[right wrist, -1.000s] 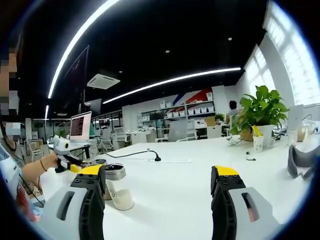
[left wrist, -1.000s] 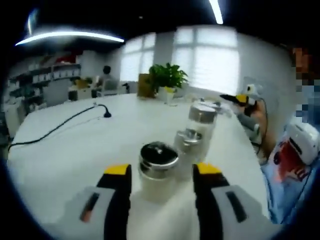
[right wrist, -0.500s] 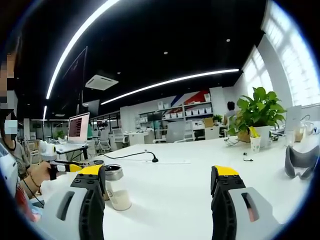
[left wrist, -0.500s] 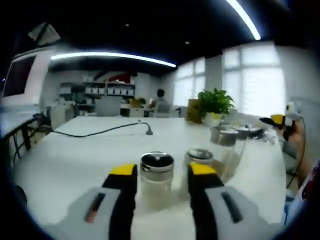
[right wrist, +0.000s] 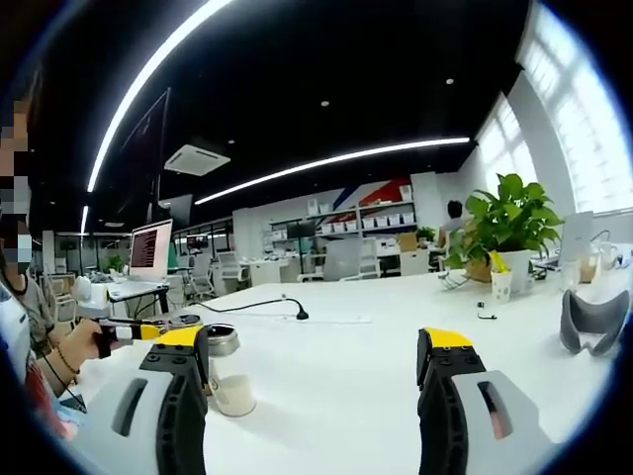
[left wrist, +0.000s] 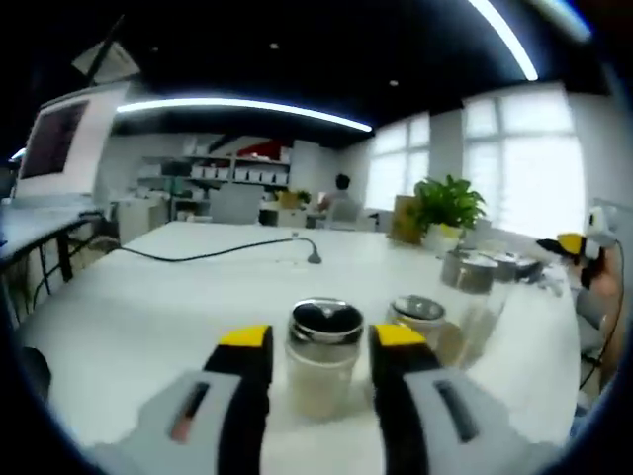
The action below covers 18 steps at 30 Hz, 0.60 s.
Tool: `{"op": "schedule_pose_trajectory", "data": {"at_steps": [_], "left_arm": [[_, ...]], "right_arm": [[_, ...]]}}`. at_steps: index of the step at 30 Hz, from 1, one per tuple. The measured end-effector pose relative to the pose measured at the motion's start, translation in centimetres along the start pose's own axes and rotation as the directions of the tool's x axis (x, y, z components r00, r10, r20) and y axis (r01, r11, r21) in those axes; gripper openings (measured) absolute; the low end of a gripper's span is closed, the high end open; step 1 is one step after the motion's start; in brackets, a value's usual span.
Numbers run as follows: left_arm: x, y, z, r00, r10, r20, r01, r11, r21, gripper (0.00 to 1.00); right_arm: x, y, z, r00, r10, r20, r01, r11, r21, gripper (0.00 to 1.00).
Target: Rotate the seasoning bottle until the label or dispensing opening points toward the visible target arrow and the bottle remains upright within the marked orientation range
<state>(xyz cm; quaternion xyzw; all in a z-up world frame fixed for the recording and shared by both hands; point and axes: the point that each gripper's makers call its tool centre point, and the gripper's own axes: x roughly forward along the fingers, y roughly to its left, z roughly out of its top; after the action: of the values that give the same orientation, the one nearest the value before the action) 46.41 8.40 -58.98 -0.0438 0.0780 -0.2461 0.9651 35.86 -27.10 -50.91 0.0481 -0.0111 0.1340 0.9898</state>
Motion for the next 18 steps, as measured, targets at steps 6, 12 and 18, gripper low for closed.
{"op": "schedule_pose_trajectory", "data": {"at_steps": [6, 12, 18], "left_arm": [[0.1, -0.2, -0.2, 1.000, -0.016, -0.004, 0.016, 1.000, 0.025, 0.34], [-0.4, -0.5, -0.1, 0.998, -0.053, -0.020, 0.054, 0.998, 0.037, 0.34], [-0.8, -1.8, -0.4, 0.969, -0.229, -0.097, 0.237, 0.969, 0.072, 0.34]], "right_arm": [[-0.1, -0.3, -0.1, 1.000, -0.007, -0.002, 0.007, 1.000, 0.005, 0.90], [-0.2, -0.5, -0.1, 1.000, -0.015, -0.005, 0.015, 1.000, 0.006, 0.90], [-0.1, -0.2, -0.3, 1.000, -0.008, -0.017, 0.008, 1.000, -0.016, 0.90]]}}
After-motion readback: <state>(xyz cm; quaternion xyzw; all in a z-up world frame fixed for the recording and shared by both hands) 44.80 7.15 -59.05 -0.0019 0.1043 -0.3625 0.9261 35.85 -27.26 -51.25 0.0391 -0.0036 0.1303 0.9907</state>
